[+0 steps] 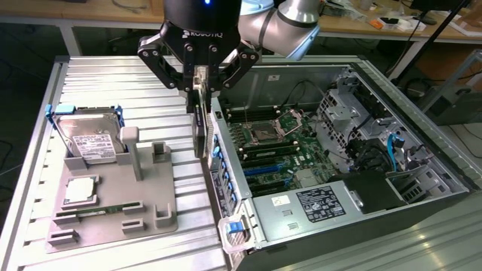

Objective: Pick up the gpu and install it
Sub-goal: 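Pick up the gpu and move the gpu toward the slot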

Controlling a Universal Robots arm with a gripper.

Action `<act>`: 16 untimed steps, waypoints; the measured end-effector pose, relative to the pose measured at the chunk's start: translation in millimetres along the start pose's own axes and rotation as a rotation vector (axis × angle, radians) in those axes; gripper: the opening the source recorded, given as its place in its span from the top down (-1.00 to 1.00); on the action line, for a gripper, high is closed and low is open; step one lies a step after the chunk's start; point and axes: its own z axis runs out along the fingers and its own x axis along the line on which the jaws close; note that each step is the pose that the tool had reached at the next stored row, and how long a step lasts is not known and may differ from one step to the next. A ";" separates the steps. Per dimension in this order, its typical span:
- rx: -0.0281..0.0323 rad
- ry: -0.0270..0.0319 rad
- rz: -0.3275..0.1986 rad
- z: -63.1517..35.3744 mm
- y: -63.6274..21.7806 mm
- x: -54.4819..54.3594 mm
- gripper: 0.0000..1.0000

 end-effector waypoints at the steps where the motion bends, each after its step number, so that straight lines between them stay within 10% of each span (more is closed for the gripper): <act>1: 0.0000 0.0000 0.000 0.0 0.0 -0.4 0.47; 16: 0.0000 0.0000 0.000 0.1 0.5 -5.6 0.47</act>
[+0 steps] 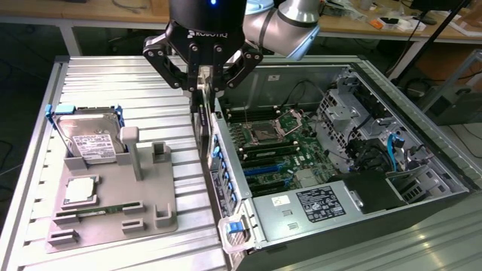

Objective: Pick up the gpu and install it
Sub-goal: 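Pick up the gpu and move the gpu toward the slot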

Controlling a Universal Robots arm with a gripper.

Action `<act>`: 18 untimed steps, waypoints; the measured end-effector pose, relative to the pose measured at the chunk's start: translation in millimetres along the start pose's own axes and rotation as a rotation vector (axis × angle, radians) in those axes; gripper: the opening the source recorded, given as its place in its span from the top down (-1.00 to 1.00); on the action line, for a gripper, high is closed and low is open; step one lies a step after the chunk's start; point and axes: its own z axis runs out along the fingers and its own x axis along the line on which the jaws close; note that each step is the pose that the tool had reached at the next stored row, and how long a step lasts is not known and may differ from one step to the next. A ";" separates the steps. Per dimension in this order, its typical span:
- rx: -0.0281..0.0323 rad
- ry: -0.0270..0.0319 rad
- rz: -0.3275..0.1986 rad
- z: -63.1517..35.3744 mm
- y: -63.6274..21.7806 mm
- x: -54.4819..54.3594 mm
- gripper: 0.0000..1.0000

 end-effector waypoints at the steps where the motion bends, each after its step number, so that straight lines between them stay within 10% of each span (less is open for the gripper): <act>1: 0.0000 0.0000 0.000 0.0 0.0 -0.4 0.47; 18: 0.0000 0.0001 0.000 0.2 1.0 -10.5 0.47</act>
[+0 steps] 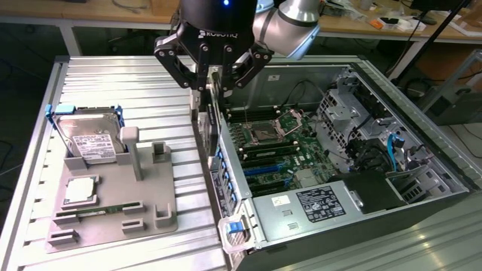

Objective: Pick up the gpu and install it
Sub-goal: 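Pick up the gpu and move the gpu toward the slot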

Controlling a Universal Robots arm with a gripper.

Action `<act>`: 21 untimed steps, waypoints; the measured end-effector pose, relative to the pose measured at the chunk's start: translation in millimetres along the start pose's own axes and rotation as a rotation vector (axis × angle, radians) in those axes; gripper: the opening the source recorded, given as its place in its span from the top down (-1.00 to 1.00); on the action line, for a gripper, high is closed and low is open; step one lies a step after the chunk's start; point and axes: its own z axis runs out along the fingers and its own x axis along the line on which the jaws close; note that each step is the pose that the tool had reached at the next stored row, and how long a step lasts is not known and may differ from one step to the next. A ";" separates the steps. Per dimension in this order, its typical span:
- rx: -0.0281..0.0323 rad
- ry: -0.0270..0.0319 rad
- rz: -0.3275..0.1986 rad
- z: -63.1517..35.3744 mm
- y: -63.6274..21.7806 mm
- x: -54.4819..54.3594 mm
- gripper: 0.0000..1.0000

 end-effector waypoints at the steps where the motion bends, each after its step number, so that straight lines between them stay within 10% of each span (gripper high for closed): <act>1: 0.0000 -0.0001 0.000 0.1 0.1 -1.0 0.47; 21: 0.0000 0.0000 0.000 0.4 1.4 -15.0 0.47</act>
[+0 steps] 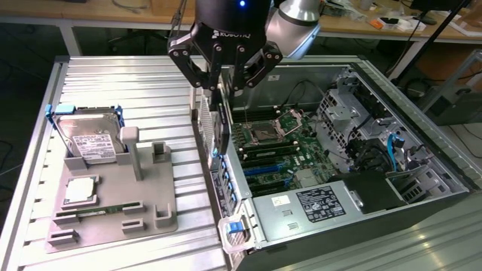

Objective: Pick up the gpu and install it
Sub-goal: 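Pick up the gpu and move the gpu toward the slot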

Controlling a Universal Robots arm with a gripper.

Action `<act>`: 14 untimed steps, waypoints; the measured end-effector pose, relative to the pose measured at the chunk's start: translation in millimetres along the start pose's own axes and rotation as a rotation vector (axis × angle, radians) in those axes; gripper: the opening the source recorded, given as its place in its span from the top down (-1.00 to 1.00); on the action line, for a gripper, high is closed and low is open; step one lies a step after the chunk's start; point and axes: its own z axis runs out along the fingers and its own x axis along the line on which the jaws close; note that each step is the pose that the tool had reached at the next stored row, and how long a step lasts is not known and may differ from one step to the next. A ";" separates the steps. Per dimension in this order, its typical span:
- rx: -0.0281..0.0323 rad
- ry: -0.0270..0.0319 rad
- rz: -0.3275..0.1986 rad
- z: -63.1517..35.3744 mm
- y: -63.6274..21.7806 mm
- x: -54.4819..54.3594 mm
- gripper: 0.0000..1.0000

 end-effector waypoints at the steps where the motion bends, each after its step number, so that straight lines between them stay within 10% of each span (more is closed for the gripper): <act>1: 0.0000 0.0000 0.000 0.0 0.1 -0.7 0.47; 14: 0.0000 0.0000 0.000 0.2 1.0 -9.7 0.47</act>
